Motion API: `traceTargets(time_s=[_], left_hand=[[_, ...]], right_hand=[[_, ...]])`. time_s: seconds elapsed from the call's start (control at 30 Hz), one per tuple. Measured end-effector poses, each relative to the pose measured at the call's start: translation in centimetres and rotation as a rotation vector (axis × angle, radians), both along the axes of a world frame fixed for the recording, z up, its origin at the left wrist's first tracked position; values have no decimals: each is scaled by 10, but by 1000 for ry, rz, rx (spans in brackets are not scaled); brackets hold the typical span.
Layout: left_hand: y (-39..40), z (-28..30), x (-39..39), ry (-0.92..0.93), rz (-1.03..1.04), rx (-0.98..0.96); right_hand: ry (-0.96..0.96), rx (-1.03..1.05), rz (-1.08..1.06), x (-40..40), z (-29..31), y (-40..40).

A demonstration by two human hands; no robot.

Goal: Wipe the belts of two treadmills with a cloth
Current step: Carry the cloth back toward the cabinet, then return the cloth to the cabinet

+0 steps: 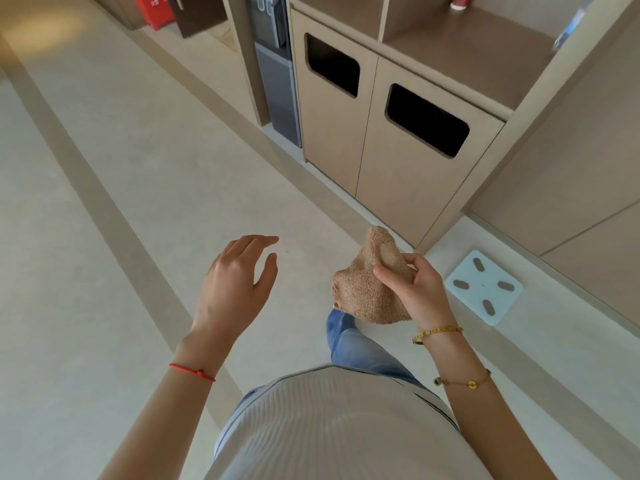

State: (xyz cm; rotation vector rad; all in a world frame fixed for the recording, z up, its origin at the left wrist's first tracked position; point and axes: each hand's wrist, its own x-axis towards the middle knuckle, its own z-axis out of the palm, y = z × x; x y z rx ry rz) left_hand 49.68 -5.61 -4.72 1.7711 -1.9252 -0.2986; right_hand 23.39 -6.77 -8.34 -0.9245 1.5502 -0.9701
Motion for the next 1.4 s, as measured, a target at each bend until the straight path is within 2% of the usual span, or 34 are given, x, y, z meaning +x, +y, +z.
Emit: traceTargets(time_s=[0.27,0.47,0.97,1.2,1.4], left_hand=[[-217,23,-53,-7,-141,-69],[-343,37,-99,14,-259,-79],[-647,6,-225,43,-589,-31],[-744,-19,-276,-27,-723,-9],[-772,-43,-303,-62,-795,64]], right_hand=[[39,-56,-93,-52,31,-194],[66,-69,-203,-90,46,-301],[211,-67,-500,-182,38,-562],[262,55,-586,-222,10,-662],[417,160,-652,-250,-23,-659]])
